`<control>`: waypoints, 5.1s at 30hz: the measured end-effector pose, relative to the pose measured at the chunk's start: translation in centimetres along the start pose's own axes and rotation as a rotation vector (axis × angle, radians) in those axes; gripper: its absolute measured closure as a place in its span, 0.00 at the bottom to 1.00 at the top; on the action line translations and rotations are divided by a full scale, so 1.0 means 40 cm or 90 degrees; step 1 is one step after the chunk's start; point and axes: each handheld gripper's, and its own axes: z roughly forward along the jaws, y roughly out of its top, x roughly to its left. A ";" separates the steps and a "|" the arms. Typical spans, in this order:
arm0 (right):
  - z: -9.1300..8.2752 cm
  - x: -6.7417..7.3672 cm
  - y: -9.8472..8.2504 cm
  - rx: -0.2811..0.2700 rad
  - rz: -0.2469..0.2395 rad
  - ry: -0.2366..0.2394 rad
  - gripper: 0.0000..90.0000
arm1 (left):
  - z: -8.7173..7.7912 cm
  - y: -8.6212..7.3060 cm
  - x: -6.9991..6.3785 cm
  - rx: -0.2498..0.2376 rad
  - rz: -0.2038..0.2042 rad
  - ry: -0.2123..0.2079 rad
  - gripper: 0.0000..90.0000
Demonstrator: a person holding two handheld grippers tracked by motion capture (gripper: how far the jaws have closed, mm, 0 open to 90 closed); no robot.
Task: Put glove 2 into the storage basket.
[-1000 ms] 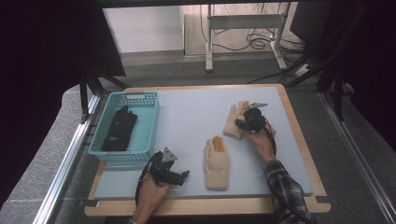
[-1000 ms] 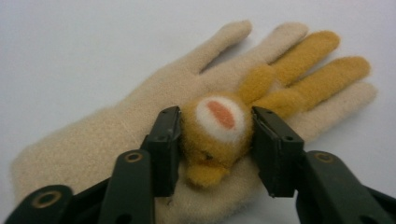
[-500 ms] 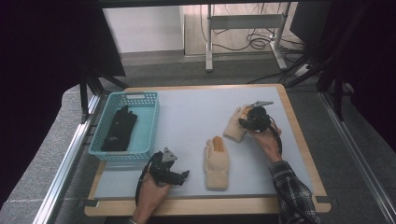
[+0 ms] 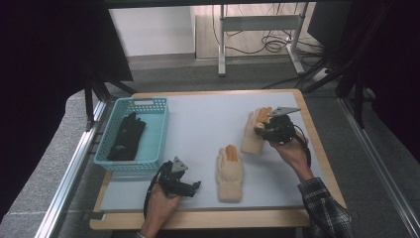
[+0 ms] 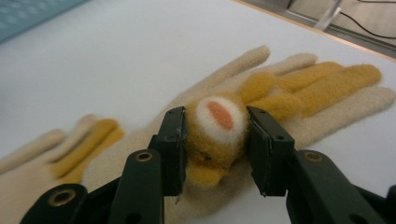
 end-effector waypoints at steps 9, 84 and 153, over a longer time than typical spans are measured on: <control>-0.077 0.098 -0.013 -0.016 -0.044 0.098 0.65 | 0.000 0.000 0.000 -0.002 0.000 0.001 0.04; 0.048 0.345 -0.223 0.054 -0.084 0.216 0.93 | -0.040 -0.044 0.023 -0.005 -0.024 0.018 0.05; -0.039 0.074 -0.303 0.040 0.015 -0.025 0.27 | -0.056 -0.047 0.018 -0.002 -0.034 0.016 0.08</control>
